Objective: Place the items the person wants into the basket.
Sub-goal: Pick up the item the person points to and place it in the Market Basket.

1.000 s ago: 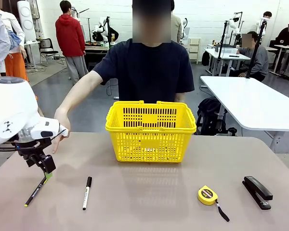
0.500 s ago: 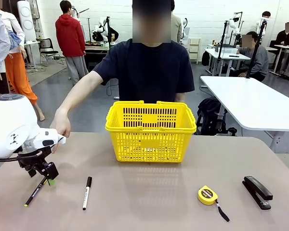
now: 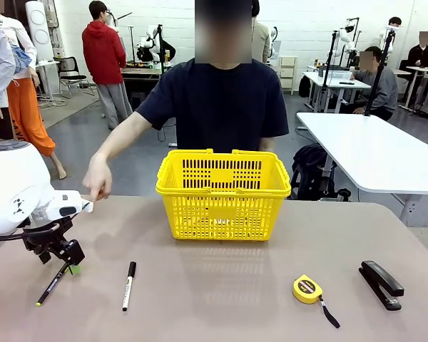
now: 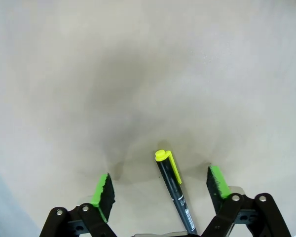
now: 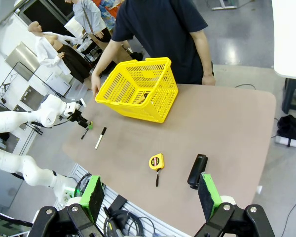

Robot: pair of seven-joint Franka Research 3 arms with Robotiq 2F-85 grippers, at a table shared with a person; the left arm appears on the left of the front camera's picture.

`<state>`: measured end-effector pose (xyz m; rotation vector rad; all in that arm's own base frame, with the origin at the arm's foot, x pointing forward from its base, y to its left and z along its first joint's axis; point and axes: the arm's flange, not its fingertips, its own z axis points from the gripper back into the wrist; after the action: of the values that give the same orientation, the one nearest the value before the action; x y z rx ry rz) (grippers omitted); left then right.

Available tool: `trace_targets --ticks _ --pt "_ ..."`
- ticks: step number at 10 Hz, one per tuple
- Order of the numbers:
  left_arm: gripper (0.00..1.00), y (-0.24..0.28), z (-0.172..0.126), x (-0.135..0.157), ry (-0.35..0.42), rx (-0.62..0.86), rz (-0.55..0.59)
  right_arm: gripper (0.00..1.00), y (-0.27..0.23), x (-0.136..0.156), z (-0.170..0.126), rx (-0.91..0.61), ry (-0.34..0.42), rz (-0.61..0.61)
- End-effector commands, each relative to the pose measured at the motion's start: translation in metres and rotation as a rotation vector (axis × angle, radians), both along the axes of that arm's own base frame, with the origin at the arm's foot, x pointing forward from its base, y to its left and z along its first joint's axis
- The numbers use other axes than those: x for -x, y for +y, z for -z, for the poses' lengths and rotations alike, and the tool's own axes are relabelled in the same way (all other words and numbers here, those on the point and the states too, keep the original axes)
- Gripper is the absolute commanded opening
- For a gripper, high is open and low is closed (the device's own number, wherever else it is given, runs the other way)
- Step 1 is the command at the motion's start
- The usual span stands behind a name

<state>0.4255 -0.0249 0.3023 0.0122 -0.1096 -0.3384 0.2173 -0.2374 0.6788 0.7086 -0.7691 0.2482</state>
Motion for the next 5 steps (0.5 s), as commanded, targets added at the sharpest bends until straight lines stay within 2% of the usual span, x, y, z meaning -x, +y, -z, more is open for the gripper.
trace_targets --ticks 1,2,4,5 --pt "0.47 0.0067 0.0159 0.0891 -0.023 -0.015 0.006 1.00 0.0012 -0.0006 -0.0011 -0.014 -0.013 -0.010" --pt "0.00 0.0064 0.0161 0.0897 -0.029 -0.016 0.004 1.00 0.0012 -0.0006 -0.0011 -0.014 -0.013 -0.010" --pt "0.00 0.0062 0.0146 0.0886 -0.030 -0.020 0.000 1.00 0.0012 -0.0006 -0.0011 -0.014 -0.013 -0.010" --pt "0.21 0.0062 0.0152 0.0893 -0.032 -0.021 -0.003 1.00 0.0012 -0.0006 -0.0011 -0.014 -0.013 -0.010"
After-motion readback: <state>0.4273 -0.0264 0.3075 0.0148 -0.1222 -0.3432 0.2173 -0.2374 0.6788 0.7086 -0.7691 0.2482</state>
